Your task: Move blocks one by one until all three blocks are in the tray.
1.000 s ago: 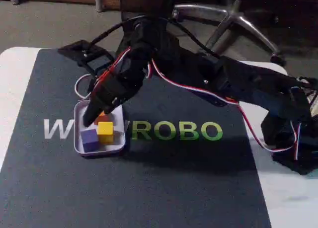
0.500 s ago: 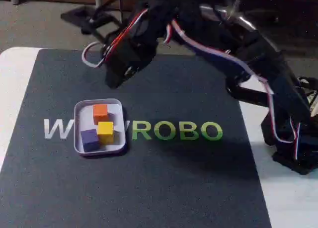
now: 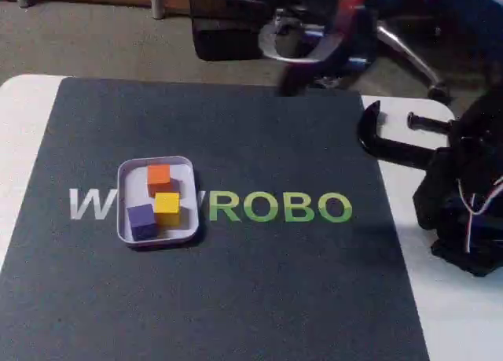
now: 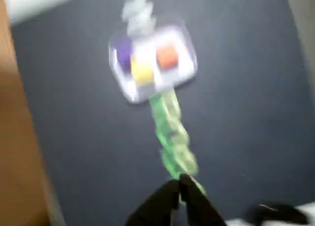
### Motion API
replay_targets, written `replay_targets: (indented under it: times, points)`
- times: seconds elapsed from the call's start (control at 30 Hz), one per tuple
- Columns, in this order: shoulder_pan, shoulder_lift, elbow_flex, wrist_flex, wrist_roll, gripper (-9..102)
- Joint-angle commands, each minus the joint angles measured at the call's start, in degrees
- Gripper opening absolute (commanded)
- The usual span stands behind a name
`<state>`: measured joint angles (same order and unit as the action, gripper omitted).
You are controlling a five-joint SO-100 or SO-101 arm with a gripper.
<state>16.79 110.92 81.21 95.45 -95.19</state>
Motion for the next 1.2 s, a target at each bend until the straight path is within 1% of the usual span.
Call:
replay_targets:
  times: [0.0, 0.1, 0.3, 0.43, 0.53, 0.67, 0.87, 1.0, 1.07, 1.17]
  points:
    - [1.6, 25.9, 28.4, -4.3, -8.8, -8]
    - [2.5, 37.8, 44.3, -7.8, -11.9, -8]
    - [1.5, 48.2, 58.5, -11.2, -11.4, -8]
    - [-0.9, 65.7, 74.4, -17.1, -9.5, -8]
    - [-0.9, 78.0, 84.6, -17.2, -10.2, -8]
    - [1.5, 78.7, 90.5, -17.8, -13.4, -8]
    - [-3.2, 78.7, 92.7, -18.3, -9.8, -8]
    - [-1.0, 78.6, 99.0, -20.2, -8.5, -8]
    - [-0.4, 78.6, 99.1, -20.4, -5.3, -8]
    - [-0.2, 78.6, 99.7, -20.5, -5.2, -8]
